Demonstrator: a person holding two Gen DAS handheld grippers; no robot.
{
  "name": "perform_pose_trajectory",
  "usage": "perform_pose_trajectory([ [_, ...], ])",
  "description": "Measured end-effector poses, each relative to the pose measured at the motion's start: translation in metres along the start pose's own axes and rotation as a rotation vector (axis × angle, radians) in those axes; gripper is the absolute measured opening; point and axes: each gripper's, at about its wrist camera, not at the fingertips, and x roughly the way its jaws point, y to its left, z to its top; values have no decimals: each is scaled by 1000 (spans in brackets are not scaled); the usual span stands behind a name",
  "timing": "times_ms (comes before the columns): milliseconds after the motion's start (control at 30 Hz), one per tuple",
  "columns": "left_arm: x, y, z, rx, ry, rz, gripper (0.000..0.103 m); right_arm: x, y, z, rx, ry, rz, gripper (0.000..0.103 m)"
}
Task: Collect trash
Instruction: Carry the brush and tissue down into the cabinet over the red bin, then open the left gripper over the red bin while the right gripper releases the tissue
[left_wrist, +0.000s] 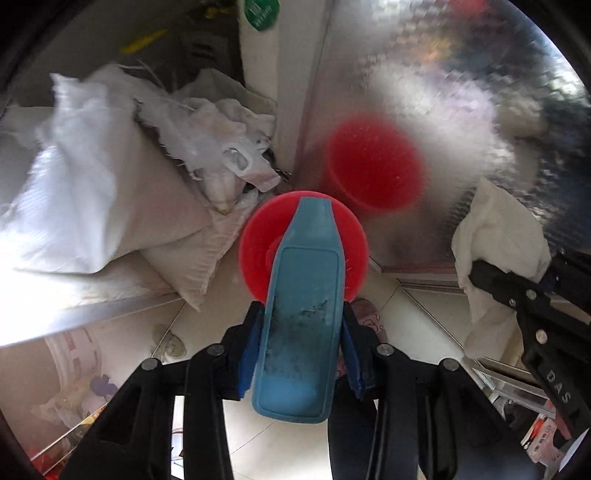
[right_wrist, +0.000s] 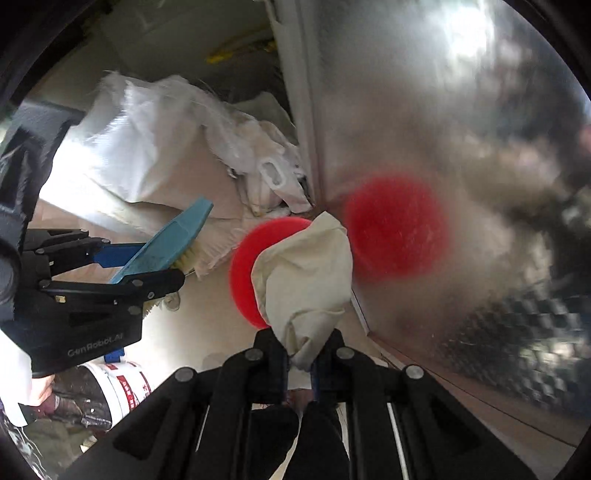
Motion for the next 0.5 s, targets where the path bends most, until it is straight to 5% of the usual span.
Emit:
perform_pose_trajectory([
  [500,18,-3,2,5,31,37,44,14,-16,-4,32,7,-30,8],
])
